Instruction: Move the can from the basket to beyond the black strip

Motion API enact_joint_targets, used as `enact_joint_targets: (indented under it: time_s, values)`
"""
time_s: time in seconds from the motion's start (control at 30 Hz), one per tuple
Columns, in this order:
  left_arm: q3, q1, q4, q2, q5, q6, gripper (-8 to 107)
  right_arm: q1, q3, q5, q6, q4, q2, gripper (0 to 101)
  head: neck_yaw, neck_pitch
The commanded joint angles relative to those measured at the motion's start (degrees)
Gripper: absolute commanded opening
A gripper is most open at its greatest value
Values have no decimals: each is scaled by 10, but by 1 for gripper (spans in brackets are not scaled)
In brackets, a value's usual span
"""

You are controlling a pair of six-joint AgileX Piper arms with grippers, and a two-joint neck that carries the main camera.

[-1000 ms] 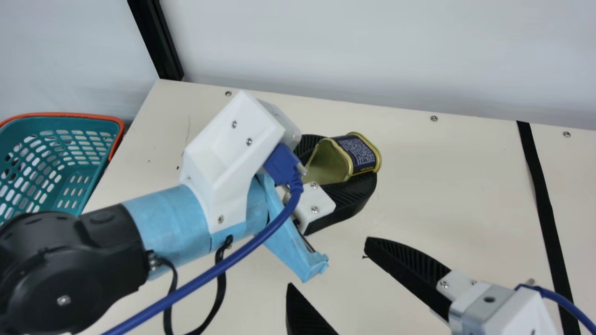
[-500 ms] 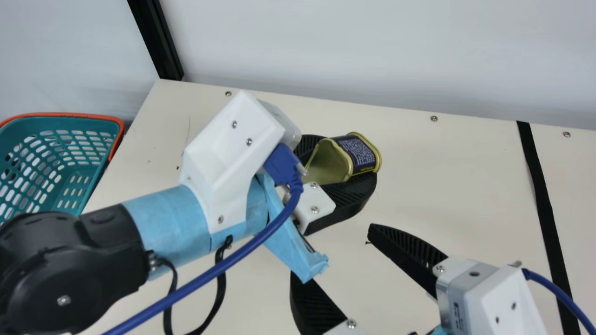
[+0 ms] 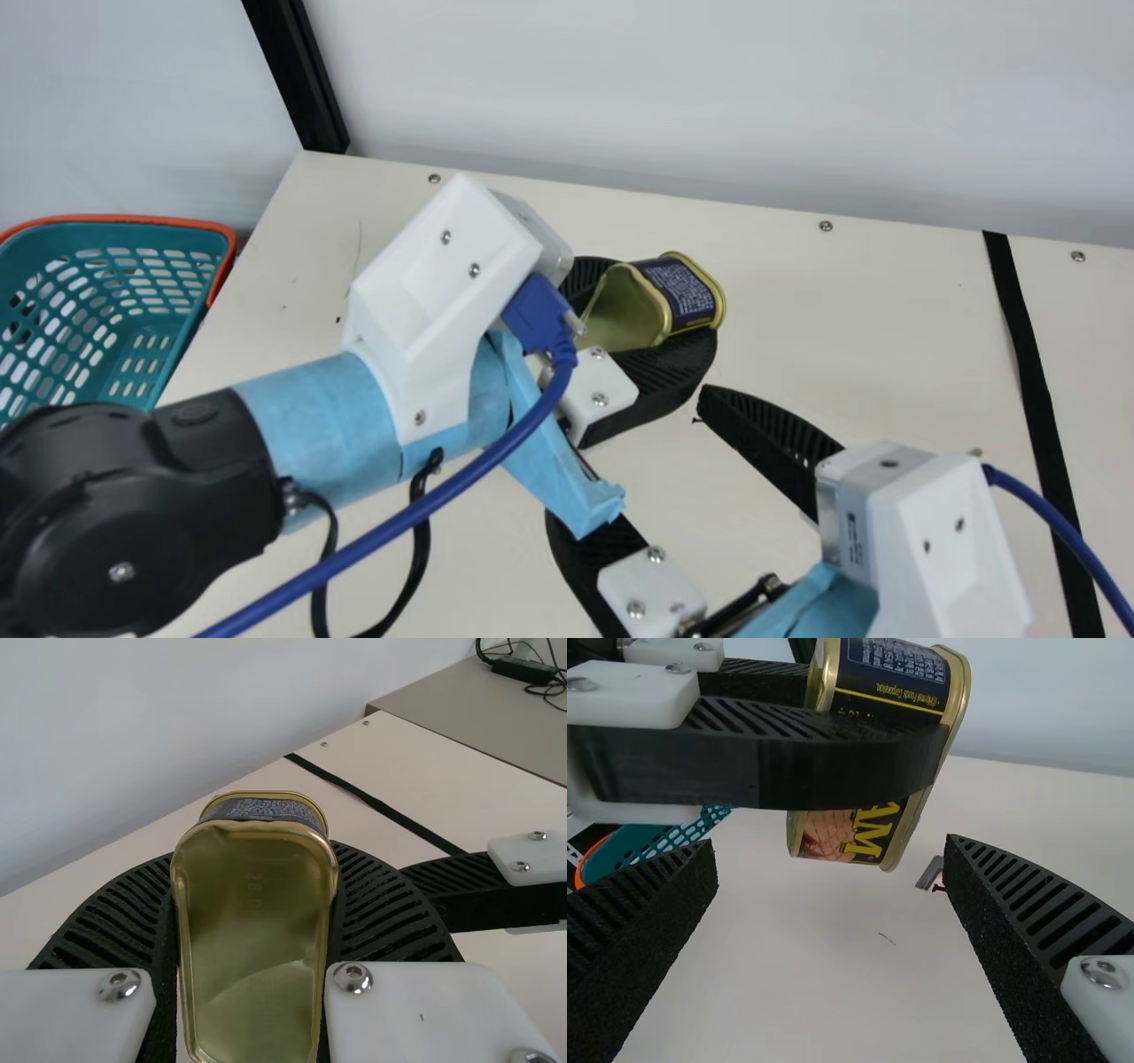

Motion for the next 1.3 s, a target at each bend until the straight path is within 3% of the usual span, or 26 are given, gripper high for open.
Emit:
enact_joint_targets:
  time_s: [0.0,0.47,0.5,0.63,0.77,0.8,0.83,1.2,1.27]
  values:
    - [0,0,0,0,0,0,10,-3,-4,-8,24,-26,10,101,-2,-16]
    - [0,0,0,0,0,0,10,-54,-33,-70,204,-226,105,101,-2,-16]
    - [0,0,0,0,0,0,10,-49,-31,-64,170,-182,94,101,-2,-16]
    - [0,0,0,0,0,0,10,-54,-33,-77,204,-226,106,101,-2,-16]
    - [0,0,0,0,0,0,10,-54,-33,-78,204,-229,106,101,-2,-16]
    - [0,0,0,0,0,0,10,-54,-33,-78,204,-229,106,46,-2,-16]
    - [0,0,0,0,0,0,10,-54,-33,-78,204,-229,106,0,-2,-16]
    - [0,0,0,0,0,0,10,-54,-33,-86,204,-234,106,0,-2,-16]
    - [0,0,0,0,0,0,73,-54,-33,-86,204,-234,106,0,-2,-16]
